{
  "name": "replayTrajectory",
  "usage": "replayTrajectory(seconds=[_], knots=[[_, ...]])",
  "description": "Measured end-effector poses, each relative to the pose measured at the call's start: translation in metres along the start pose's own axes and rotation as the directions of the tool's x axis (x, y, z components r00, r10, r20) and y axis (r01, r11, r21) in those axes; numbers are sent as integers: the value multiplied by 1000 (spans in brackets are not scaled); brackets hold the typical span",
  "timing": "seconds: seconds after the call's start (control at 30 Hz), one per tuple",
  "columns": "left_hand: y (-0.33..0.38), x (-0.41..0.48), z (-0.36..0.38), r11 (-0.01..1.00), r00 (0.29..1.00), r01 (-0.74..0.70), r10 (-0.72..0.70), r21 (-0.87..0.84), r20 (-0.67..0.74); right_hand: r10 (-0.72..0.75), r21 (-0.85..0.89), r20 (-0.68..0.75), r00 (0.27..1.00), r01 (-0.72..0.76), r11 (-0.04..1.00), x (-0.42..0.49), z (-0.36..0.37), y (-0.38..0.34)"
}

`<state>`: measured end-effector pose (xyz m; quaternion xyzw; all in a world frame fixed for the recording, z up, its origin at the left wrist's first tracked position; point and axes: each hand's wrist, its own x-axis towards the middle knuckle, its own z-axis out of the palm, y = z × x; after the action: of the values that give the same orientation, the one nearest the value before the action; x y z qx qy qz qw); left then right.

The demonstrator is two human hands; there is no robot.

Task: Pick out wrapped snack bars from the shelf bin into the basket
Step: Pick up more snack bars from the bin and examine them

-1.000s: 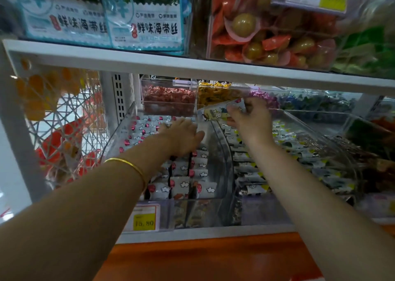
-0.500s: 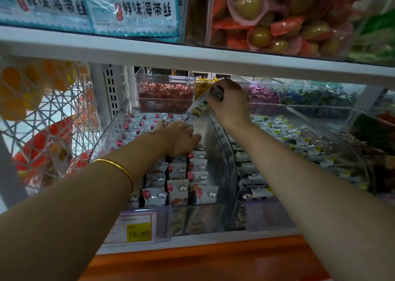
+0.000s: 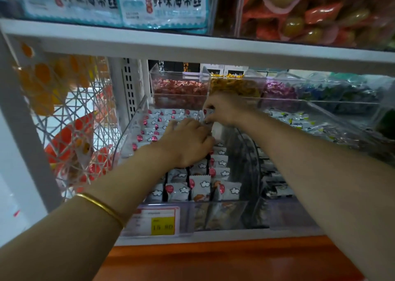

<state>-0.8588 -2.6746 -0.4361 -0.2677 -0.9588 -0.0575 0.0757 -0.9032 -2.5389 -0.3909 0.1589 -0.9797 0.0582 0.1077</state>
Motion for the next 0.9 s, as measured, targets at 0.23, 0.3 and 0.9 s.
replayTrajectory(seconds=[0.23,0.3,0.9], knots=[[-14,-2,0,996,990,60,-68,72,120,-10,-67,340,940,35,997,14,-5,-5],[-14,-3,0,995,987,62,-74,83,143,10,-19,180,984,-7,1000,18,-5,0],[-5,-18,-12,982,992,113,-121,-149,-45,231,7,-310,922,-241,971,23,-6,4]])
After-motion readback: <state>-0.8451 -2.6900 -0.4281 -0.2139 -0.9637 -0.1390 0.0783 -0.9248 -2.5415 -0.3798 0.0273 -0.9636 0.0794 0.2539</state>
